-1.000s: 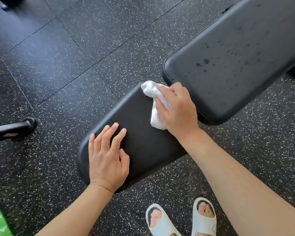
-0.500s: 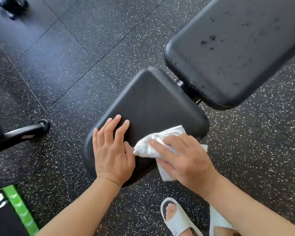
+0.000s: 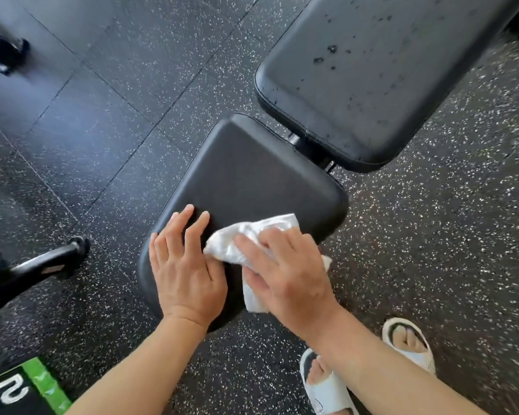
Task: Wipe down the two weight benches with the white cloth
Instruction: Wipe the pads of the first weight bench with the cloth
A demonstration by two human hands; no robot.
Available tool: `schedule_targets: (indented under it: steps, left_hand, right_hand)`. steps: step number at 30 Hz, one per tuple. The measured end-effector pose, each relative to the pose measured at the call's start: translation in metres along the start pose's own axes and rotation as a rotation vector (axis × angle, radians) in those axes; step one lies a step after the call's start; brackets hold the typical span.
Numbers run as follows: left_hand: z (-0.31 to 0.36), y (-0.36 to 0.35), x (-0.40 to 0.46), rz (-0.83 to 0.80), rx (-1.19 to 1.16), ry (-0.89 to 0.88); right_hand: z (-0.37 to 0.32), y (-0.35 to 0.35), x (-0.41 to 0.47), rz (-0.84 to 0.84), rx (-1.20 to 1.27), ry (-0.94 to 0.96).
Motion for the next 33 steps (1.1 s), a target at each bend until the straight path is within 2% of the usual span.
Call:
schedule_targets:
  steps: [5,9,11,13,17,21,29,33]
  left_hand:
    - [0.002,0.0,0.001,0.009,0.009,-0.01]
    - [0.004,0.0,0.002,0.008,0.01,-0.02]
    - [0.003,0.0,0.001,-0.003,0.016,-0.016]
    - [0.003,0.0,0.0,0.0,0.009,-0.014]
    - [0.002,0.0,0.001,0.045,-0.009,-0.011]
    - [0.002,-0.001,0.0,0.05,-0.011,-0.029]
    - [0.002,0.001,-0.001,0.037,-0.02,0.006]
    - [-0.003,-0.002,-0.001,0.022,-0.021,-0.001]
  right_hand:
    - [0.032,0.021,-0.012,0.02,0.006,0.067]
    - [0.075,0.02,0.025,0.149,-0.117,-0.111]
    - [0.072,0.01,0.041,0.16,-0.163,-0.203]
    - [0.049,0.001,0.045,0.11,-0.15,-0.191]
    - [0.002,-0.002,0.016,-0.035,0.002,-0.001]
    - [0.019,0.012,0.006,-0.066,0.04,0.097]
    - [0.082,0.01,0.083,-0.064,-0.003,-0.055]
    - [0.081,-0.02,0.121,-0.132,0.034,-0.015]
Point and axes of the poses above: each hand's wrist, its own x-axis towards the middle knuckle, its own y-axis out of the back of the hand, z = x × y, the point moved 2 cm from there along x, towards the middle knuckle, and after that the axes turned 14 degrees about z, right-handed, at the moved point
